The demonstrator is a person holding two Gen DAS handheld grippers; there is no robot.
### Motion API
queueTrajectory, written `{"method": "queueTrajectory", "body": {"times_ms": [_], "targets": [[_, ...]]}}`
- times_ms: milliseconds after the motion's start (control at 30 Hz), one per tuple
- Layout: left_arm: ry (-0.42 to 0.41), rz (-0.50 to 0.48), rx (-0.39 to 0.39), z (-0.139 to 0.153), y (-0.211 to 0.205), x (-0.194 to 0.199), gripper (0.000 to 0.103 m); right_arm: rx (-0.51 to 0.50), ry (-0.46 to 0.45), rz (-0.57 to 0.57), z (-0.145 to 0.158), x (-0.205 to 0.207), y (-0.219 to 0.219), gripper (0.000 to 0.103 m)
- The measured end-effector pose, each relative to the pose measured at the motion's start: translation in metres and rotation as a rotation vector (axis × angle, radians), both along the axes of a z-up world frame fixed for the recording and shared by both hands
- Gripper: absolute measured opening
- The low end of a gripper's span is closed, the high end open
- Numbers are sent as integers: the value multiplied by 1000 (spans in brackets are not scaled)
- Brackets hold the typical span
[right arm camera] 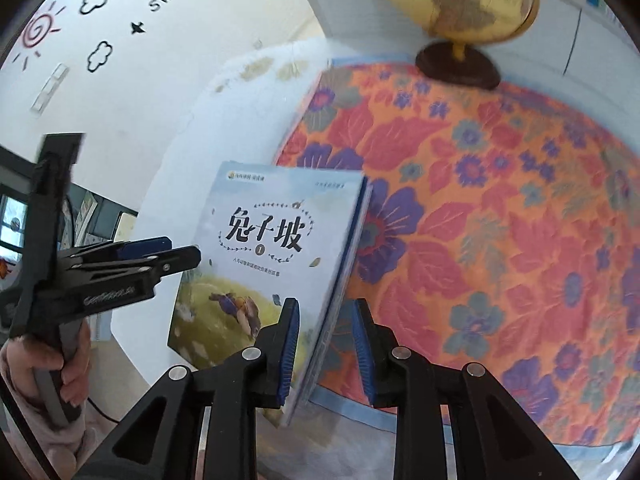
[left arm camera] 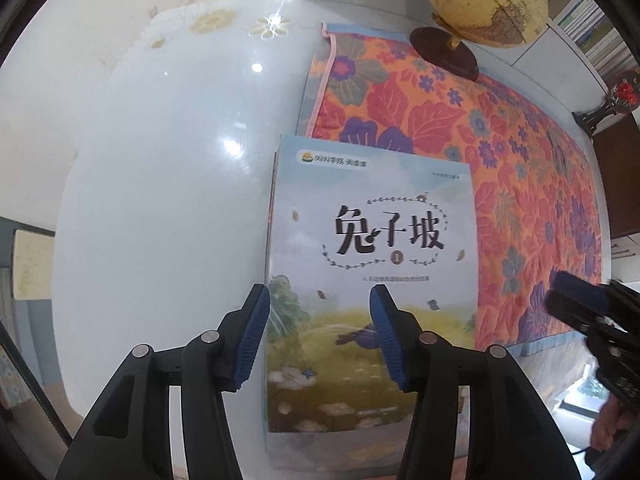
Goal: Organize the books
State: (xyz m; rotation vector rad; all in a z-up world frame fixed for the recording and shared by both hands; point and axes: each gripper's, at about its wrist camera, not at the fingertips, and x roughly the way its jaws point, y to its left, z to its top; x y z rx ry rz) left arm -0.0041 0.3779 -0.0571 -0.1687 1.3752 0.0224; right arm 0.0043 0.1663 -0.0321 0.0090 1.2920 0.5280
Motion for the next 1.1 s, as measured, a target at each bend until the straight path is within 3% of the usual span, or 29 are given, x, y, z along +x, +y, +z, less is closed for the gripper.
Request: {"method": "queueTrajectory", "body": {"times_ms": [233, 300, 400, 533, 667, 700, 733, 767, 867, 1100], "targets": [[-123, 2, 31, 50, -49, -17, 50, -26, -174, -25, 55, -30, -58, 28], [-161, -4, 39, 65, -67, -22, 50, -36, -218, -43, 68, -39, -77, 32], [-207, -21, 34, 84, -98, -29, 50, -40, -282, -76, 89, -54, -107, 47], [-249, -49, 50, 103, -141, -40, 51, -83, -365, -98, 114, -73, -139, 53], [-292, -43, 99, 120, -171, -55, 52, -81, -387, -135, 129, -87, -162, 56], [-308, -29, 111, 123, -177, -60, 60, -74, -390, -149, 131, -90, -166, 56], [-327, -11, 122, 127, -182, -65, 75, -61, -396, -168, 133, -93, -172, 57], [-345, 4, 125, 130, -186, -70, 80, -55, -403, -179, 134, -95, -175, 58], [-390, 20, 130, 135, -200, -80, 80, -42, -412, -209, 134, -97, -181, 58], [-374, 47, 155, 129, -209, -84, 80, -25, -393, -211, 127, -98, -178, 58]]}}
